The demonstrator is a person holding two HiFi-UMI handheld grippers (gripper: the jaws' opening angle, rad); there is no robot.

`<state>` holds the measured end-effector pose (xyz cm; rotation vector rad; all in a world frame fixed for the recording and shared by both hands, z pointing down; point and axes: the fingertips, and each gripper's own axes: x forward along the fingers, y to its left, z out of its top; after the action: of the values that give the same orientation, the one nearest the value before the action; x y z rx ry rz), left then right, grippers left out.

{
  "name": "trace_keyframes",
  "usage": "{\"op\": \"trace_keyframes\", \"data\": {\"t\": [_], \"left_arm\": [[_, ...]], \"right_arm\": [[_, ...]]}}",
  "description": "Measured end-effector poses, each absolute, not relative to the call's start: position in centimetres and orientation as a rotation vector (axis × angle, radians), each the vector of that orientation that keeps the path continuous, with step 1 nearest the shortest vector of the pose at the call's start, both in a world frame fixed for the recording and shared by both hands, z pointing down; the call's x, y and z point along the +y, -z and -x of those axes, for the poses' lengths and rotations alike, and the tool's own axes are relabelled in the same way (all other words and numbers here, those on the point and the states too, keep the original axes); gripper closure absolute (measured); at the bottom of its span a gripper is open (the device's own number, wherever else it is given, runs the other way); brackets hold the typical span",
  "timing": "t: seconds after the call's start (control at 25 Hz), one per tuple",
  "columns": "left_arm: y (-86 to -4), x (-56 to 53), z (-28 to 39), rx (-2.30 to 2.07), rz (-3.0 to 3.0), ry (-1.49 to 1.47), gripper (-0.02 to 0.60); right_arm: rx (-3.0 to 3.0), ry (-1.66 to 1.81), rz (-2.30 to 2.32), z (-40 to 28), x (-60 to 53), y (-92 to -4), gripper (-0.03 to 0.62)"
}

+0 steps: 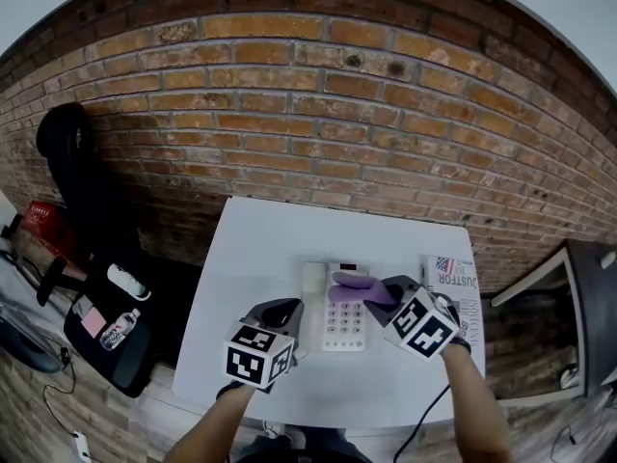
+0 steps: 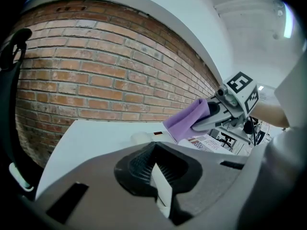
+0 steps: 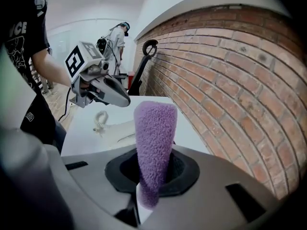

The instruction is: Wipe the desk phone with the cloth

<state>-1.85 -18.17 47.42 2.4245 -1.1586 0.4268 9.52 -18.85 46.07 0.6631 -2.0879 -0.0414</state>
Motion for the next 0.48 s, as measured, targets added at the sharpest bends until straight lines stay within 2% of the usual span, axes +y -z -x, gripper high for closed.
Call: {"op": "trace_keyframes", "data": {"t": [0.48], "left_arm": [[-48.2, -21.1, 3.1, -1.249, -2.347, -0.432, 0.577]], "right_arm": [[-2.142, 0.093, -0.587, -5.7, -29.5, -45.2, 0.548]]}}
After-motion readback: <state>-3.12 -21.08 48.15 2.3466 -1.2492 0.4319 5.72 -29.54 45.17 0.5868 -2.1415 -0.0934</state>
